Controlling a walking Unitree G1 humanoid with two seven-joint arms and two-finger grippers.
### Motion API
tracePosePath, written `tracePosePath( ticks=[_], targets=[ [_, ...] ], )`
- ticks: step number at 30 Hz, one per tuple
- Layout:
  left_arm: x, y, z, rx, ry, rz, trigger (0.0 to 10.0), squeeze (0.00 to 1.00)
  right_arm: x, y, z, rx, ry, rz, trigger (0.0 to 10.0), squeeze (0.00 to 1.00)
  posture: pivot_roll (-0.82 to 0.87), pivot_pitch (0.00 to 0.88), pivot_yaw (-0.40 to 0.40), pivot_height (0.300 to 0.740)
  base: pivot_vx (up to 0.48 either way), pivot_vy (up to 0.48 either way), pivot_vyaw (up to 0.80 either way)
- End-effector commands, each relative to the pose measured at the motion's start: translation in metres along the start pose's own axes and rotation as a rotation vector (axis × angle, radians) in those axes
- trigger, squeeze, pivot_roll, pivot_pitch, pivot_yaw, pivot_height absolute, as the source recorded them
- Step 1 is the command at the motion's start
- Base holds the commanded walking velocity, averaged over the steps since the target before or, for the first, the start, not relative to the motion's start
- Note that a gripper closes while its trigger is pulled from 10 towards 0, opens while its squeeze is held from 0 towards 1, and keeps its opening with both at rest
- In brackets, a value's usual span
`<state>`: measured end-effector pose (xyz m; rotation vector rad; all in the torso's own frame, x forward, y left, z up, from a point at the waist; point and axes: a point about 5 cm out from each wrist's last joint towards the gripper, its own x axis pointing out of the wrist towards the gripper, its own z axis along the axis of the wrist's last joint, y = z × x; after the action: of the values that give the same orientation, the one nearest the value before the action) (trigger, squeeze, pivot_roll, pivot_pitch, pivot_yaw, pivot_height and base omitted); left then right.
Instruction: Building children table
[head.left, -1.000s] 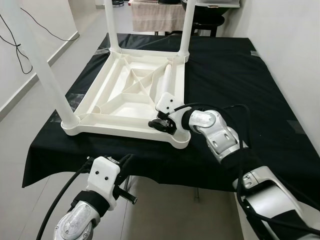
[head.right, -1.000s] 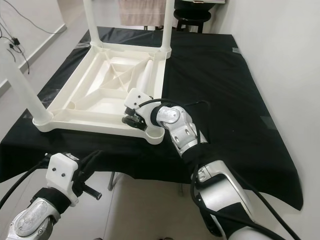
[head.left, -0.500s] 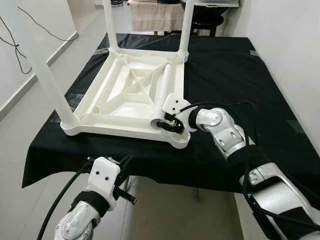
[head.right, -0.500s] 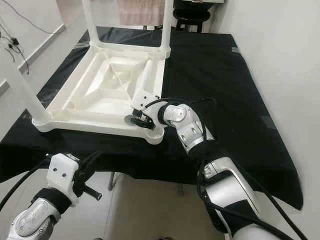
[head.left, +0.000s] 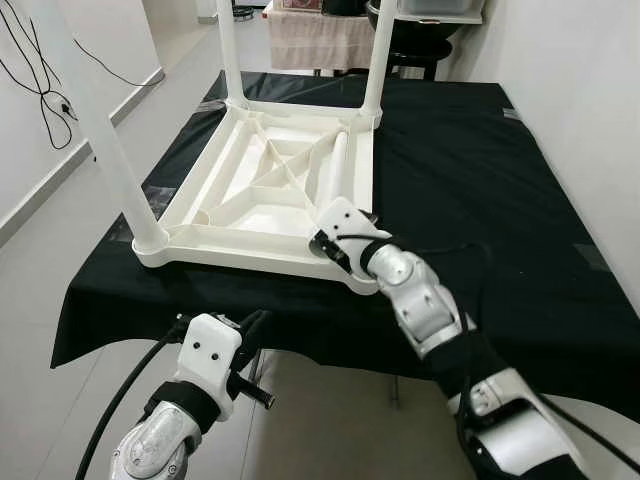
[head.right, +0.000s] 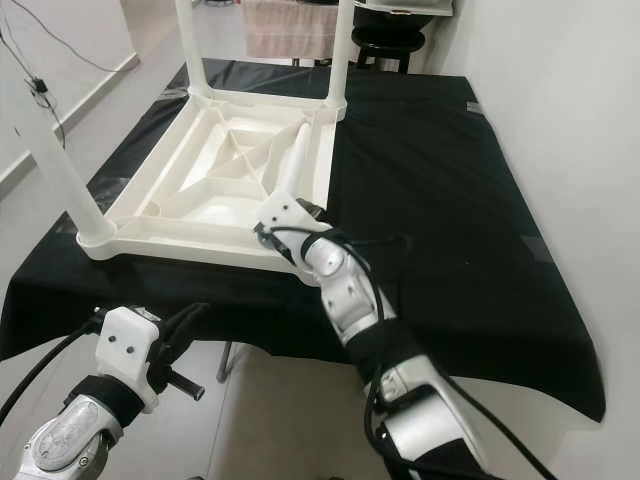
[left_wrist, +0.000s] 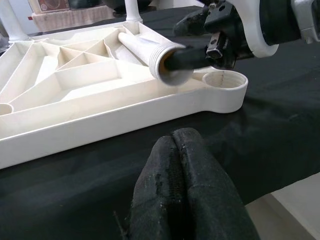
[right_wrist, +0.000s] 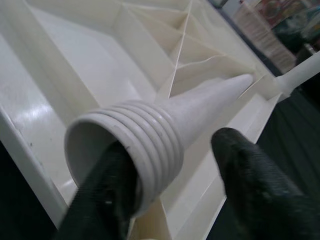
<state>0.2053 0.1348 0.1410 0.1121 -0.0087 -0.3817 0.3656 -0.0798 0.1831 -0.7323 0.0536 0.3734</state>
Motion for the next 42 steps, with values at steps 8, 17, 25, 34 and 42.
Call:
tracePosePath(
  ticks=[8,17,25,34,42],
  targets=[
    [0.001,0.0,-0.004,0.007,0.014,-0.003,10.0,0.0,-0.005,-0.009,0.001,-0.029,0.01,-0.095,0.0,0.0,-0.02,0.077,-0.039,0.74,0.0,0.0,0.0],
    [0.003,0.002,-0.002,0.023,0.009,-0.006,10.0,0.0,-0.004,-0.016,0.011,-0.032,-0.077,-0.096,0.0,0.0,-0.01,0.072,-0.034,0.74,0.0,0.0,0.0],
    [0.009,0.012,0.016,0.018,-0.06,0.011,10.0,0.0,-0.003,-0.064,0.024,0.399,-0.214,-0.131,0.0,0.0,-0.01,0.059,-0.026,0.74,0.0,0.0,0.0],
    [0.021,0.033,0.052,-0.068,-0.216,0.045,10.0,0.0,-0.023,-0.135,0.009,0.755,-0.365,-0.172,0.0,0.0,-0.03,0.048,-0.006,0.74,0.0,0.0,0.0],
    [0.033,0.047,0.081,-0.212,-0.35,0.041,10.0,0.0,-0.039,-0.149,0.006,0.966,-0.557,-0.015,0.0,0.0,-0.03,0.043,0.007,0.74,0.0,0.0,0.0]
  ],
)
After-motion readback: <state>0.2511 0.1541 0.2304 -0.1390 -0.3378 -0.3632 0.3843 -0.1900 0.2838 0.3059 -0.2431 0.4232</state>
